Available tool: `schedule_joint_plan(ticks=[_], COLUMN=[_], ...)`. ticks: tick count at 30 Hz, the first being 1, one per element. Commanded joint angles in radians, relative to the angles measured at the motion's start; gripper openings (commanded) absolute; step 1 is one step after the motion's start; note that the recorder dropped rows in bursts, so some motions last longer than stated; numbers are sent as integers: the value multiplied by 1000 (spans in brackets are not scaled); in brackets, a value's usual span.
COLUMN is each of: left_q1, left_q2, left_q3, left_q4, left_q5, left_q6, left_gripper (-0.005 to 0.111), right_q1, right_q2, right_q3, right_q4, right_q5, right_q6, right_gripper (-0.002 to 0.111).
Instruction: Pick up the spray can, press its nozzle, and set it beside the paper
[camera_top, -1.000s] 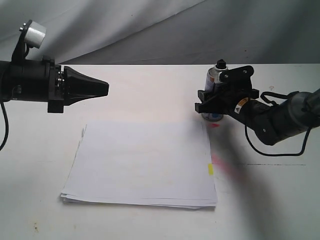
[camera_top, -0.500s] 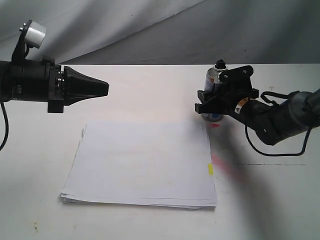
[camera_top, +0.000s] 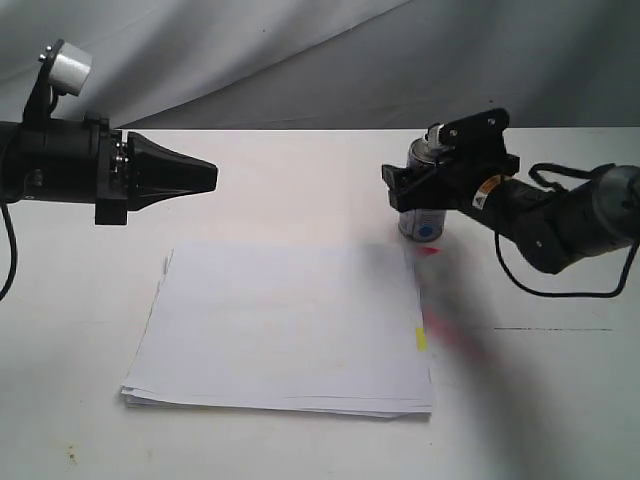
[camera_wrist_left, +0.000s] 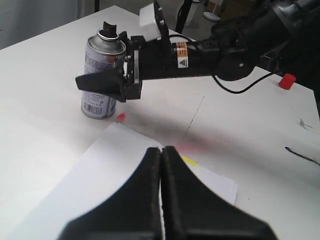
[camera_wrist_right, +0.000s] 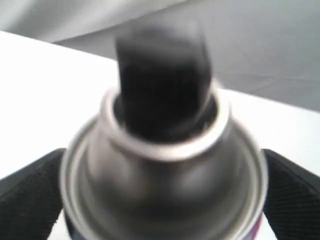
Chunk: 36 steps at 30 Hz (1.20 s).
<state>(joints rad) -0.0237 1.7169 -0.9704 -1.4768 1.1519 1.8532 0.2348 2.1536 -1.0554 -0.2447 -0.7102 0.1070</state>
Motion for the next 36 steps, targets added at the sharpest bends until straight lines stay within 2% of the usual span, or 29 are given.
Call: schedule_joint_plan(ticks=[1,3,5,11,14,16,18,21,22,25,29,34,36], left_q1=[2,2,30,223,264,244,187,60,0,-100,-121,-121,-121], left_q2=[-78,-143,-221,-459,-580,-647,-691,-734,-749,-793,-871,-989,-1027], left_q3=[-24,-59,-100,-113,-87,-53,-14,58,91,168,302,493,545], left_q4=[-35,-37,-41,-54,-66,-72,-62,-46,-27,23,-45,-268,-268], left_q5=[6,13,69,69,69,69,69,69,69,69,19,-109,-193], left_q6=[-30,-83,-139,-254,-260,-260,-260,-260,-260,-268,-272,-85,-4], left_gripper=[0,0,0,0,0,0,0,0,0,0,0,0,0], right_q1=[-2,-2,-2,4,31,58,87,120,129,140,140,140,140], right_q2=[-204,-337,-492,-847,-996,-1086,-1183,-1318,-1363,-1500,-1674,-1834,-1891], right_q3=[-5,-5,-5,-5,-5,-5,-5,-5,-5,-5,-5,48,103], right_q4=[-11,-11,-11,-9,-2,1,4,17,36,105,181,312,373], right_q5=[151,287,407,746,949,1060,1201,1396,1458,1620,1736,1750,1741], right_q6=[4,6,6,51,51,51,51,51,51,51,51,42,5], right_gripper=[90,90,90,88,80,71,59,41,35,20,0,0,0])
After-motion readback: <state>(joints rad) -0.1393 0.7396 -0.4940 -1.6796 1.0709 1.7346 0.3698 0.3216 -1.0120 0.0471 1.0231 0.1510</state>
